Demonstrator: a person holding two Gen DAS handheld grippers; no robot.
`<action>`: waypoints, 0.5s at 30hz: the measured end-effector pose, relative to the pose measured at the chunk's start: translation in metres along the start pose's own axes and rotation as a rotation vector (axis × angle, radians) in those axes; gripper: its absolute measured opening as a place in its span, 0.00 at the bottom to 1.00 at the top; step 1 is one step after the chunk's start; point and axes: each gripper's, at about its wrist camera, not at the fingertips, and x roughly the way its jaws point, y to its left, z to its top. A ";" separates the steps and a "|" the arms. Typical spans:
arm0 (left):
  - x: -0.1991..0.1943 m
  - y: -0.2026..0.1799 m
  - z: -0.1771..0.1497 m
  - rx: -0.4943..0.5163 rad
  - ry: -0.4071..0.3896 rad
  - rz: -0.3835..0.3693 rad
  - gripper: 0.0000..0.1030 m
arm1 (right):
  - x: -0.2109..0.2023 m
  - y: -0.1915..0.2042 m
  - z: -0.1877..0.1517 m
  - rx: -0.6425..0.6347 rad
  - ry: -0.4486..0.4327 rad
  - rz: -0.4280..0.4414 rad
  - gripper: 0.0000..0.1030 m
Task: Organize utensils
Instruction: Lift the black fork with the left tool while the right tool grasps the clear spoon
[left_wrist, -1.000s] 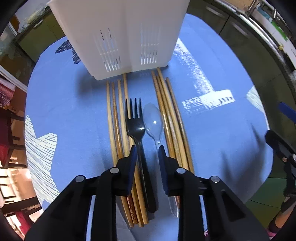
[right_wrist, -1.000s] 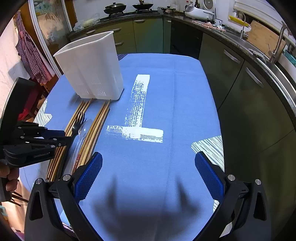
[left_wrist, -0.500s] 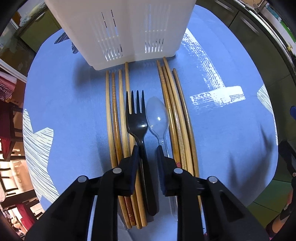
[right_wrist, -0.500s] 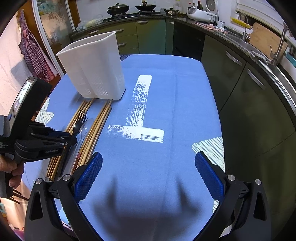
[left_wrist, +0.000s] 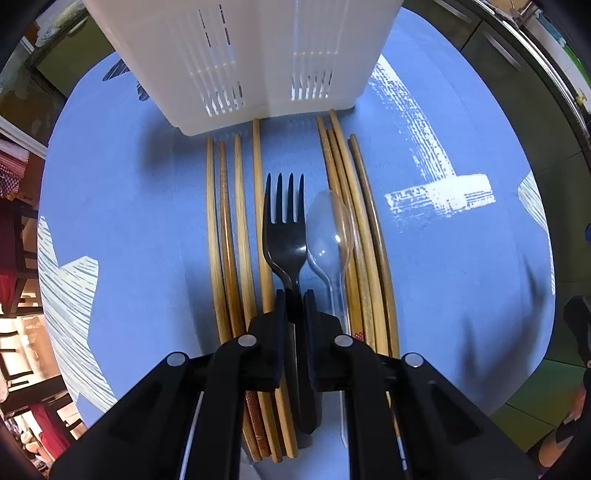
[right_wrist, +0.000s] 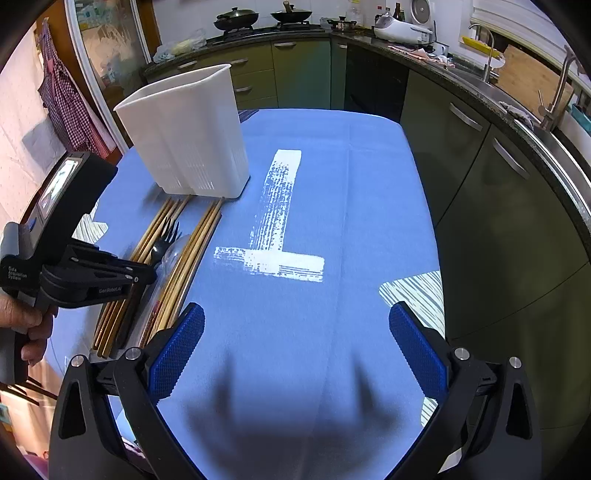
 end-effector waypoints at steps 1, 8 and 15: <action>0.000 -0.002 0.001 0.006 -0.006 0.004 0.09 | 0.001 0.000 0.000 -0.002 0.003 -0.001 0.96; -0.011 0.001 -0.001 0.017 -0.059 -0.020 0.08 | 0.003 0.003 0.000 -0.001 0.024 0.003 0.96; -0.050 0.025 -0.003 -0.005 -0.199 -0.109 0.08 | 0.010 0.031 0.016 -0.015 0.104 0.048 0.93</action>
